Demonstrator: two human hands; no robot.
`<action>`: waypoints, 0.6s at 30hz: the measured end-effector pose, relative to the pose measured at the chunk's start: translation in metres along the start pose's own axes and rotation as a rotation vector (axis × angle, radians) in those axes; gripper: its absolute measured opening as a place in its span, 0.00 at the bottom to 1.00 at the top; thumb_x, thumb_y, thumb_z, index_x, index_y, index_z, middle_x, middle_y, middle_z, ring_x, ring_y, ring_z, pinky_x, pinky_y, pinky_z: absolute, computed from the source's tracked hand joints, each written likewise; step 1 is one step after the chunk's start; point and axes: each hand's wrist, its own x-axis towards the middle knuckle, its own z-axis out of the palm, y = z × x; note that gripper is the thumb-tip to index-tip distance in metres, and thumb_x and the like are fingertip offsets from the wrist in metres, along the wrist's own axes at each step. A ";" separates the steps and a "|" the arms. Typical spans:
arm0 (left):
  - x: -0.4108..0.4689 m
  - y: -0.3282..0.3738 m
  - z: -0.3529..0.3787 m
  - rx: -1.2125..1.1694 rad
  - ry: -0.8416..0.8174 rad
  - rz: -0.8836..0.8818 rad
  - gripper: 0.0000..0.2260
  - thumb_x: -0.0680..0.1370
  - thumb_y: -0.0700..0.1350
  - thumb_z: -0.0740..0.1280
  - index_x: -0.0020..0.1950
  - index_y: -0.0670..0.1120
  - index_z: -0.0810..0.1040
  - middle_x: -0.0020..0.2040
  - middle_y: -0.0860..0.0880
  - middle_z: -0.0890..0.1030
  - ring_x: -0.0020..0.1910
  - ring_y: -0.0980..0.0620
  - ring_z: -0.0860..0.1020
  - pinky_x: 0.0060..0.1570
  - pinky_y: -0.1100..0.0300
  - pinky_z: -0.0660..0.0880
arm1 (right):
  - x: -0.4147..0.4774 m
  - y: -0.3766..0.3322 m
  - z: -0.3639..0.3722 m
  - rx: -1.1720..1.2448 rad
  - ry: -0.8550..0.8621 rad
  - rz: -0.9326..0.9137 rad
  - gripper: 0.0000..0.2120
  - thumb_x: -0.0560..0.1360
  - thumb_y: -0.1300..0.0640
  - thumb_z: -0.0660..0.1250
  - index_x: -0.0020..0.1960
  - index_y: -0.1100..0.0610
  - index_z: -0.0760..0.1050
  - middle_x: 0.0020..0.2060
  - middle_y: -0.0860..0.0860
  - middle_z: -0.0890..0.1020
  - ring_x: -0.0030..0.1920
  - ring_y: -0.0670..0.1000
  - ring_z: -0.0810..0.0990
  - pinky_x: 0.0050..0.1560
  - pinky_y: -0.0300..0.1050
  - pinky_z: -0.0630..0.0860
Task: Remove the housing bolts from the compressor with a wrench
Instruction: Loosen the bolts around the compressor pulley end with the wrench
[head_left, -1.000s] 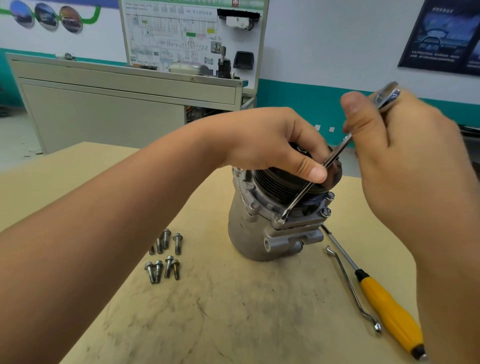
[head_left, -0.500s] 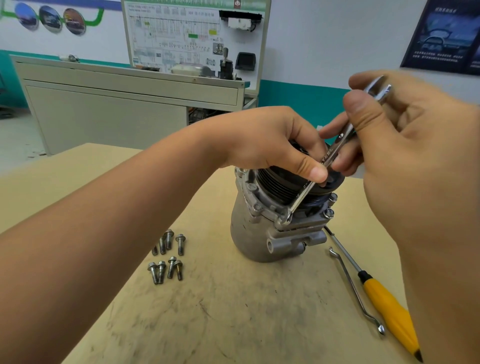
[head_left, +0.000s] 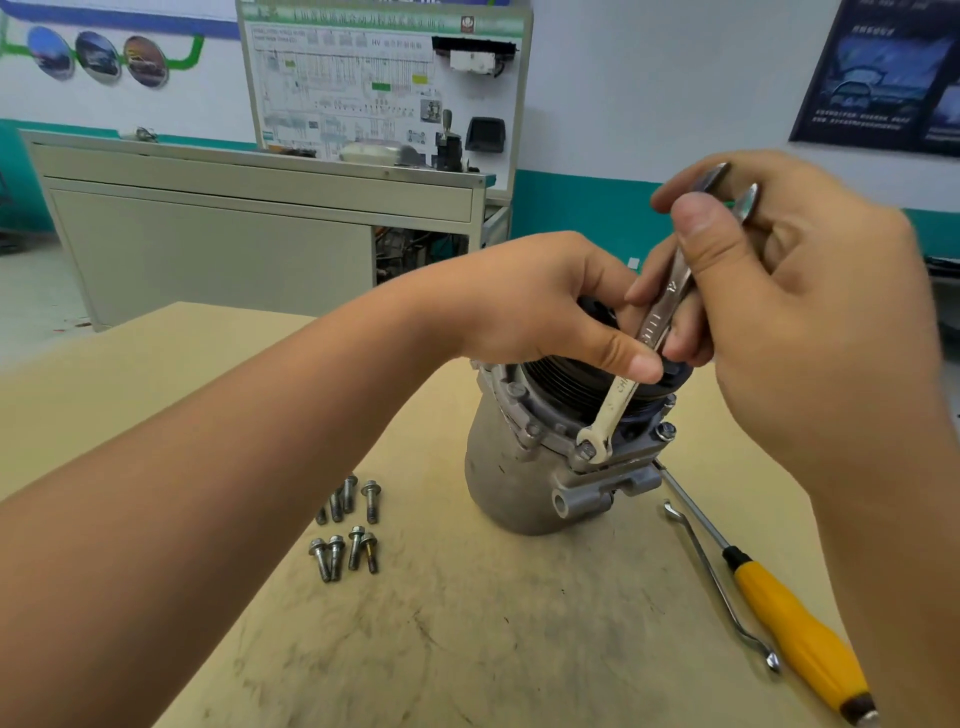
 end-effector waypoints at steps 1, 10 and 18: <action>-0.001 0.001 0.001 0.006 0.007 0.010 0.06 0.65 0.57 0.69 0.37 0.56 0.78 0.37 0.58 0.80 0.41 0.60 0.78 0.52 0.62 0.72 | -0.001 -0.001 -0.001 -0.001 -0.008 -0.001 0.07 0.79 0.52 0.57 0.49 0.51 0.72 0.31 0.47 0.80 0.27 0.48 0.78 0.32 0.43 0.72; -0.010 0.007 0.007 0.036 -0.056 0.047 0.05 0.64 0.59 0.69 0.28 0.66 0.76 0.31 0.66 0.76 0.36 0.64 0.74 0.40 0.71 0.67 | -0.027 -0.015 -0.009 0.019 -0.090 -0.071 0.05 0.79 0.48 0.55 0.49 0.43 0.69 0.36 0.46 0.80 0.30 0.50 0.79 0.31 0.41 0.73; -0.004 0.007 0.006 0.062 -0.166 0.038 0.05 0.64 0.60 0.66 0.39 0.68 0.77 0.54 0.67 0.73 0.60 0.63 0.70 0.66 0.59 0.66 | -0.043 -0.012 -0.028 0.228 -0.176 -0.030 0.13 0.77 0.42 0.55 0.46 0.51 0.70 0.38 0.47 0.80 0.31 0.47 0.79 0.34 0.35 0.76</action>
